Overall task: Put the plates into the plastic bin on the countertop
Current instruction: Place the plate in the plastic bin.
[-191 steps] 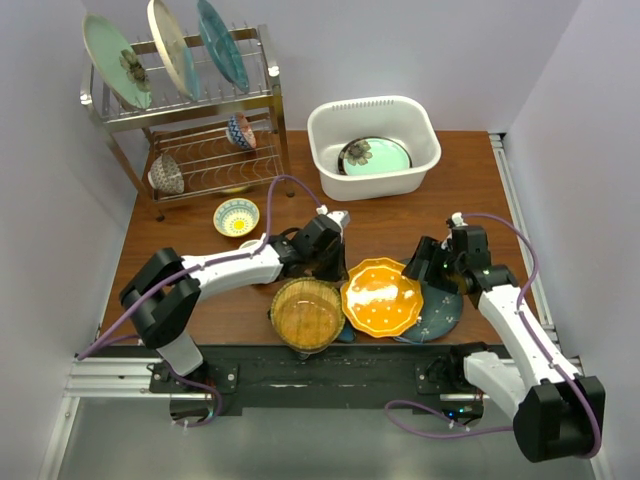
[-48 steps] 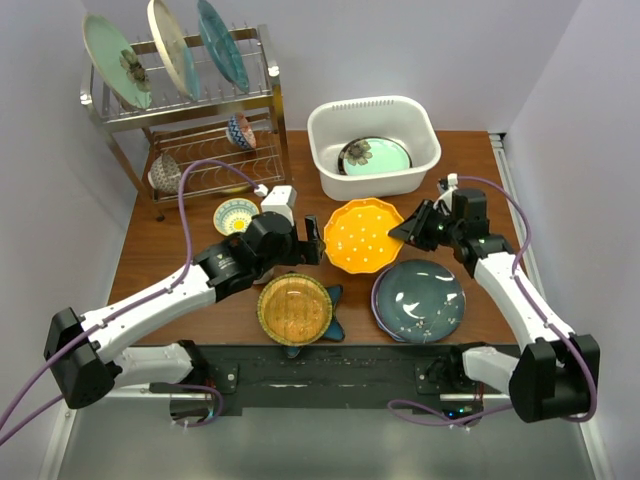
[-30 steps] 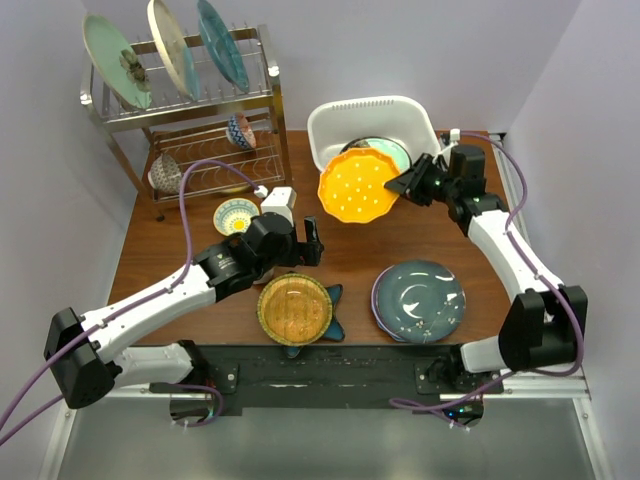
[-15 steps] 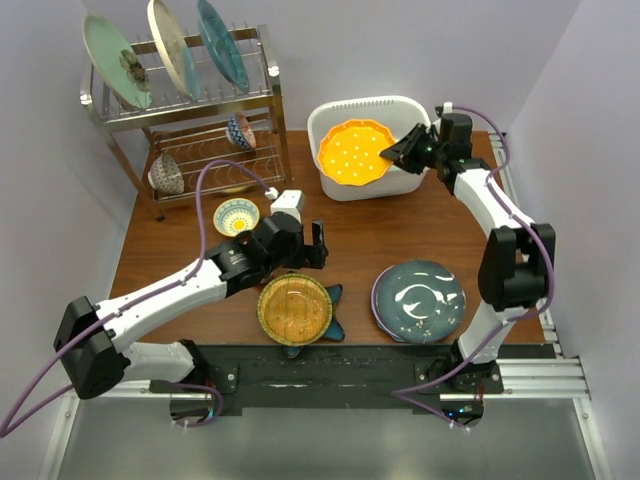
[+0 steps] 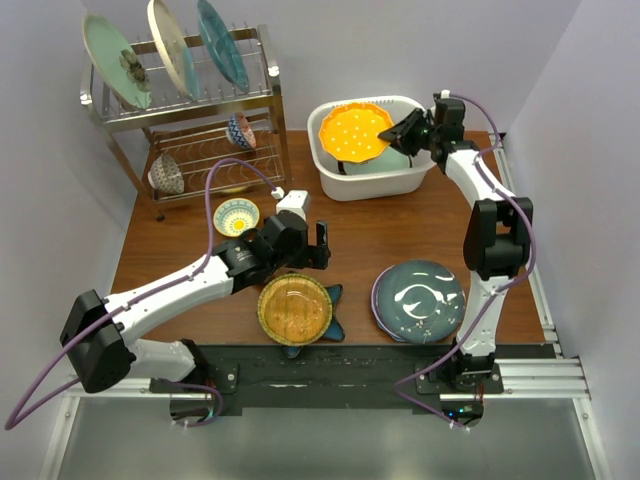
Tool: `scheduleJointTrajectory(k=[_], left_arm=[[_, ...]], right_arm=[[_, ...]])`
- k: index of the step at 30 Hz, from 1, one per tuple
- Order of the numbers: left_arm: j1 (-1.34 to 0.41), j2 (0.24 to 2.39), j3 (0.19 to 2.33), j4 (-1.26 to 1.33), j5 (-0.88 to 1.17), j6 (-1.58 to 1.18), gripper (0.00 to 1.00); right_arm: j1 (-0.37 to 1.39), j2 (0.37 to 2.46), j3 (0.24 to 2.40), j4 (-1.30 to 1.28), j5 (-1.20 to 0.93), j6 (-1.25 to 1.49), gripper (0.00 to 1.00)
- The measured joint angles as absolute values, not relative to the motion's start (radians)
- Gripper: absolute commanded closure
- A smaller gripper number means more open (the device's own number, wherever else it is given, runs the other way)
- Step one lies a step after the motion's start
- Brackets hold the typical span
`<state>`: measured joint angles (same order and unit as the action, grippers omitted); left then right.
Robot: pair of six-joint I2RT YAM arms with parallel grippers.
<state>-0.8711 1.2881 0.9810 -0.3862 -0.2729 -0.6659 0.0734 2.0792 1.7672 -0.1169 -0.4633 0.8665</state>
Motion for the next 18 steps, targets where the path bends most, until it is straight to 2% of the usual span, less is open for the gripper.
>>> scheduleJointTrajectory(k=[6,18], left_arm=[[-0.871,1.285,0.981,-0.386,-0.273,-0.661,0.01],[-0.871,1.280,0.981,-0.390,-0.278,-0.661,0.01]], right_arm=[[0.072,2.174,1.926,-0.165,-0.455,0.863,1.00],[0.072,2.268,2.002,-0.250,-0.410,0.826,1.00]])
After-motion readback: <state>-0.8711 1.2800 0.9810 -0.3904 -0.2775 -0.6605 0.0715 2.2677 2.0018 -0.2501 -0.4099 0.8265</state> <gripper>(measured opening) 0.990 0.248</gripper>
